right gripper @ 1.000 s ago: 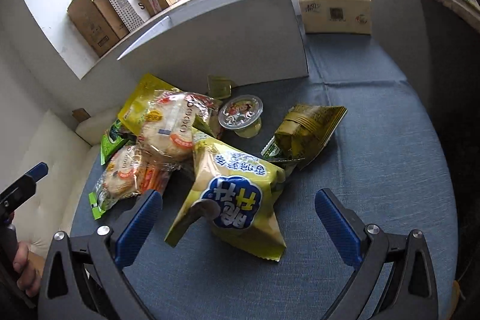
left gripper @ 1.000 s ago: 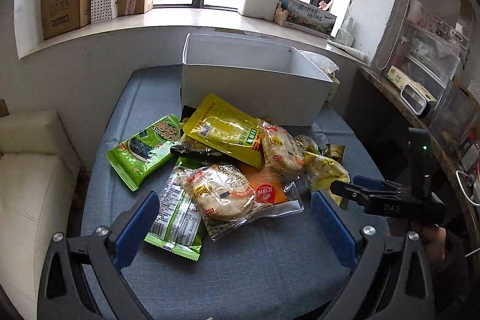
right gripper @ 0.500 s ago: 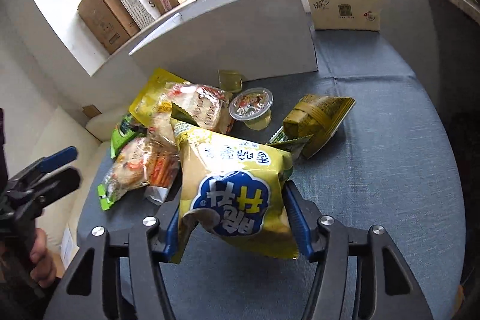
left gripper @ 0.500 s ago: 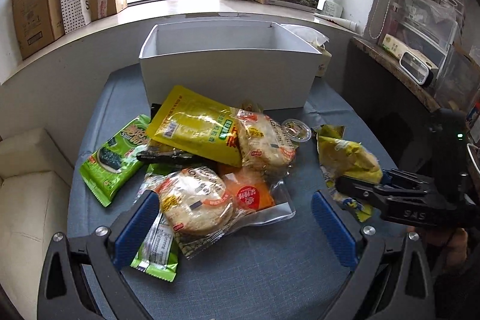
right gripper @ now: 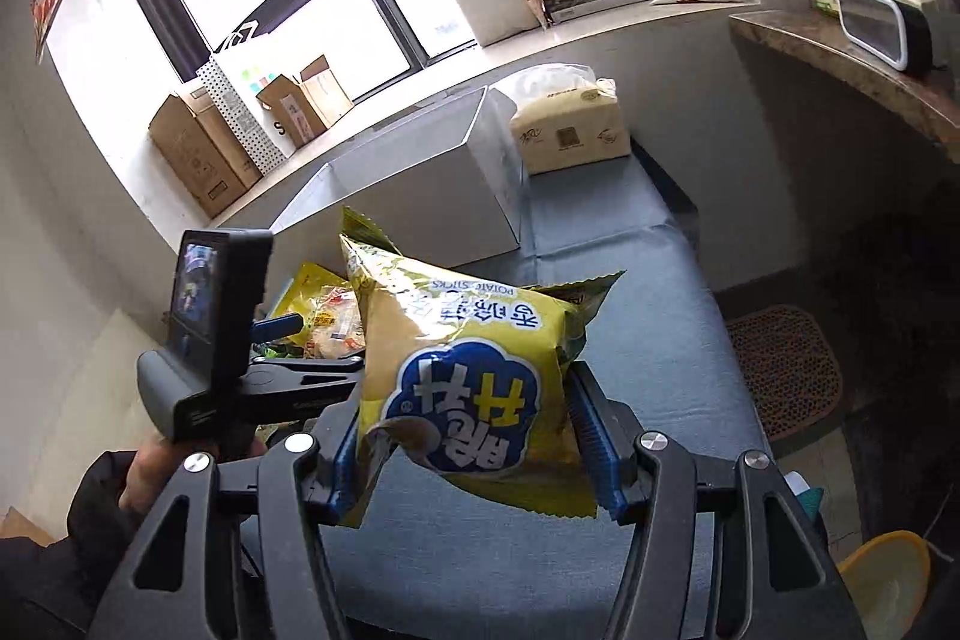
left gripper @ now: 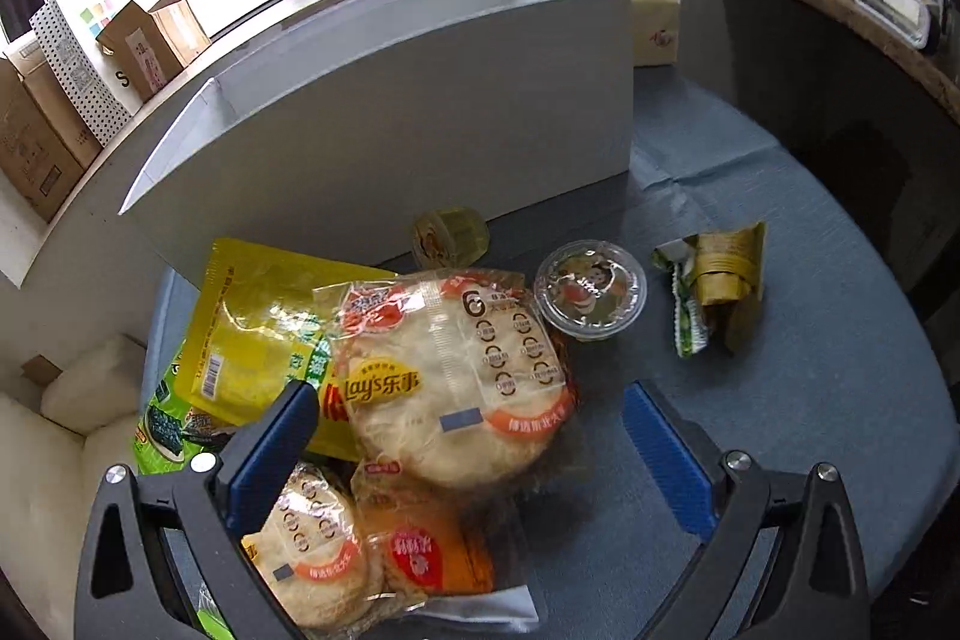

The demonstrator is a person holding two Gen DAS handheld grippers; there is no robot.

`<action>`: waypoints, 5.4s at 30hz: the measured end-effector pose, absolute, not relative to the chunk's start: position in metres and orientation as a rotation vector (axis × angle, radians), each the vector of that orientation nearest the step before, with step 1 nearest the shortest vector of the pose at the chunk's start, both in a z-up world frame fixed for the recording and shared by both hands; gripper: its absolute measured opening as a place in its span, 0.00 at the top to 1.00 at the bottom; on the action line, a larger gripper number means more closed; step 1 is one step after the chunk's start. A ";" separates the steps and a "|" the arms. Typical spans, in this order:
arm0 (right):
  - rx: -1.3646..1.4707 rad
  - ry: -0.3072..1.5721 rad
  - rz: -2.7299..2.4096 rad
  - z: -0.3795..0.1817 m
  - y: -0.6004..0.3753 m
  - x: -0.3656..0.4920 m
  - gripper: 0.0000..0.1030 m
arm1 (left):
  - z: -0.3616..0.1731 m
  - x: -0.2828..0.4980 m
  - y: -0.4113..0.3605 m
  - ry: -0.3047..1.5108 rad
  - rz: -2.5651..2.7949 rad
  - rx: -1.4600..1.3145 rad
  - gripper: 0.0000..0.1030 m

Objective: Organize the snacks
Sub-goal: 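Lower the yellow bag and flatbread pack into the white box, open both tools, then grasp the clear jelly cup with the right tool, then grasp the round flatbread pack with the left tool while the right tool holds the jelly cup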

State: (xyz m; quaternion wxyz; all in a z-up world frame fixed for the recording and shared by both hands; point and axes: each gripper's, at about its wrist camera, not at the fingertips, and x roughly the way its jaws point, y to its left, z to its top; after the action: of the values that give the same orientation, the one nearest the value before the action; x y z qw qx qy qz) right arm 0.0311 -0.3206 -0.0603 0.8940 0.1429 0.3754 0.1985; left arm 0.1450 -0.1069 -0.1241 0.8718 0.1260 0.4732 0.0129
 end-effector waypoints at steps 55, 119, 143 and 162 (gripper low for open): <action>0.226 0.783 0.622 -0.027 -0.217 0.141 0.38 | -0.031 0.132 0.042 0.818 -0.169 -0.224 0.24; 0.074 0.782 0.428 -0.091 -0.244 0.101 0.00 | -0.052 0.024 0.065 0.784 -0.119 -0.222 0.00; -0.257 0.975 0.523 -0.148 -0.157 0.180 0.59 | -0.093 0.009 0.077 0.880 -0.067 -0.263 0.00; -0.014 0.817 0.672 -0.091 -0.195 0.103 0.66 | -0.119 0.033 0.061 0.971 -0.067 -0.175 0.00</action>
State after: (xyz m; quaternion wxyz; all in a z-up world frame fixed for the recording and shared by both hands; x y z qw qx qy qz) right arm 0.1026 -0.1947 -0.0914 0.8633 -0.0066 0.3899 0.3205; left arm 0.0329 0.0612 -0.1188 0.8802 -0.0840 0.4660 -0.0322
